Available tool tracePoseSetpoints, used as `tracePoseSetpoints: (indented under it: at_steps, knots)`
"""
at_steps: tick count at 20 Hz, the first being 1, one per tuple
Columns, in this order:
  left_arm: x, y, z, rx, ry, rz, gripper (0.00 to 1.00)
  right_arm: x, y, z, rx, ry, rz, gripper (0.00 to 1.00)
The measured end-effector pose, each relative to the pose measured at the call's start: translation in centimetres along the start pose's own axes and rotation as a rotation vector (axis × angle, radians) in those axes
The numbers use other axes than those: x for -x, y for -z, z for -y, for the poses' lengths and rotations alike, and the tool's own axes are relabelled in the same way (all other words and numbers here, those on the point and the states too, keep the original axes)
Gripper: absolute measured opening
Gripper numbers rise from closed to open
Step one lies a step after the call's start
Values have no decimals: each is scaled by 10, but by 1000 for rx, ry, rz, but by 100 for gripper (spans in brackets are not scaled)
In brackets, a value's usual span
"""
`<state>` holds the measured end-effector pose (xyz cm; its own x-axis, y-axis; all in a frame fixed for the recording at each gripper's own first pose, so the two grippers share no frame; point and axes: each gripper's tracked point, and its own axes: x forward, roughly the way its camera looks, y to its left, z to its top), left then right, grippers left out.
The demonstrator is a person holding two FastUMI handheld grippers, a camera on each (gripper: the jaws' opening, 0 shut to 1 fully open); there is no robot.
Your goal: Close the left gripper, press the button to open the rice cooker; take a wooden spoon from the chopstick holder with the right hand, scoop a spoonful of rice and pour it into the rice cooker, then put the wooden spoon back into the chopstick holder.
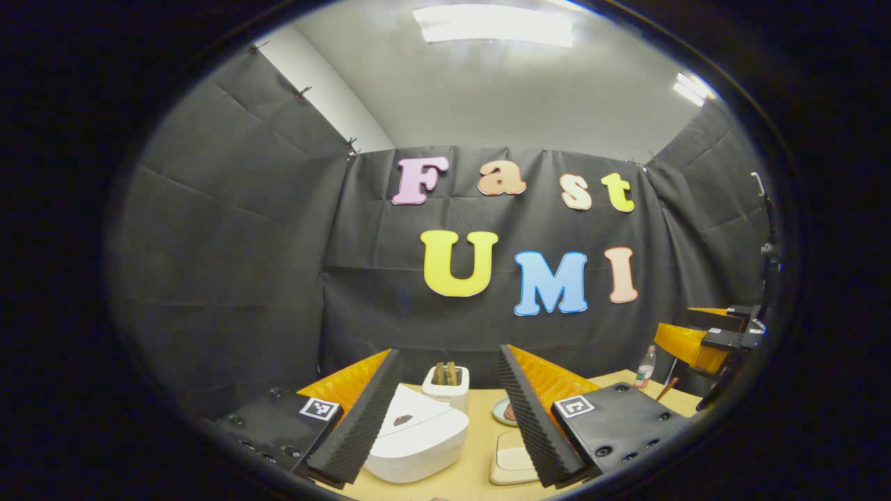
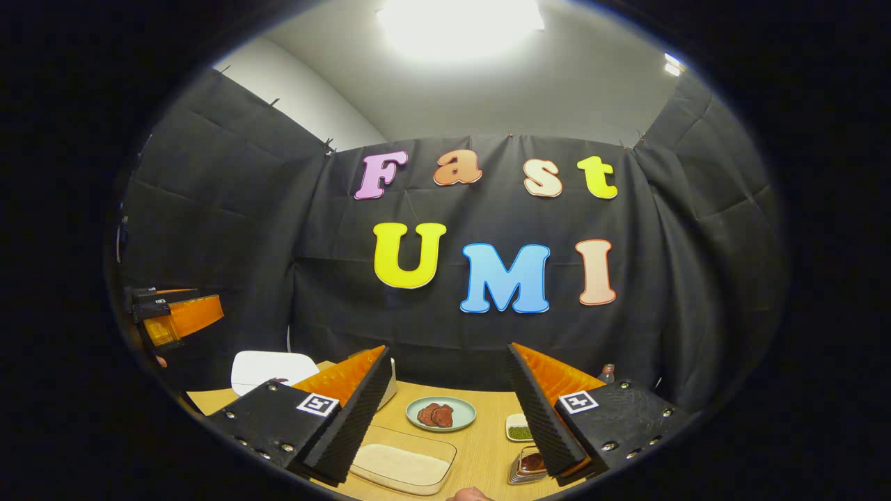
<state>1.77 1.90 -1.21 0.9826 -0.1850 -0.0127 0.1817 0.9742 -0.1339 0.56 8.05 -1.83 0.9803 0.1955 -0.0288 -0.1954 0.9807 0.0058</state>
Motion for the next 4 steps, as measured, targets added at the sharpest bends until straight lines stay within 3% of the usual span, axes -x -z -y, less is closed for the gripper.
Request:
tracePoseSetpoints:
  at_steps: [4]
  knots:
    - [3,-3,-9,-6,-17,18,96,4,1,2,0,24,-11,99]
